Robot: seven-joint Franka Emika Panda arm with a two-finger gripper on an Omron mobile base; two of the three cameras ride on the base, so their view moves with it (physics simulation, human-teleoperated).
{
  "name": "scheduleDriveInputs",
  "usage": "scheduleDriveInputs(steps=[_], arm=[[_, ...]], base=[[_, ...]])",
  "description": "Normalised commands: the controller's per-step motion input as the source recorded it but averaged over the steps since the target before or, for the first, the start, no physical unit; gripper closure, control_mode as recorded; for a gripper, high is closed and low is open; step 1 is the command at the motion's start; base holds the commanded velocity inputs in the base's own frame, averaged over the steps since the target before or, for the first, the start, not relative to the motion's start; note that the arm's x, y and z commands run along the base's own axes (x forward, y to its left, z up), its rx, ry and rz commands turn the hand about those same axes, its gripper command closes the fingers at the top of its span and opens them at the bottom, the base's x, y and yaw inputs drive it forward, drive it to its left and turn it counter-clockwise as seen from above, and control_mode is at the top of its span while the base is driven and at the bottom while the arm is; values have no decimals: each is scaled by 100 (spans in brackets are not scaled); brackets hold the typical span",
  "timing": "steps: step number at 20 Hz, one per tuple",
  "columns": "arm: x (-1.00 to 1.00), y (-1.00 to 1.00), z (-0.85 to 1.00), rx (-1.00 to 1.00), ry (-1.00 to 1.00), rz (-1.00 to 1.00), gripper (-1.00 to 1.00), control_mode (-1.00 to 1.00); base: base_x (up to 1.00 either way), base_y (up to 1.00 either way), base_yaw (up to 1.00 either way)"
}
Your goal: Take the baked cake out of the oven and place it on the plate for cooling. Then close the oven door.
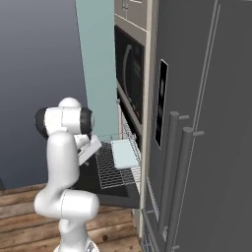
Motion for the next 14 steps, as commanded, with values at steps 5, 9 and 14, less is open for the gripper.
scheduleDriveInputs(steps=[5,9,14], arm=[[54,0,-73,-9,7,13,-100,-100],[48,1,-48,0,0,4,-100,-100],[64,2,-66,-2,4,1,-100,-100]], base=[[0,0,0],[0,0,0],[0,0,0]])
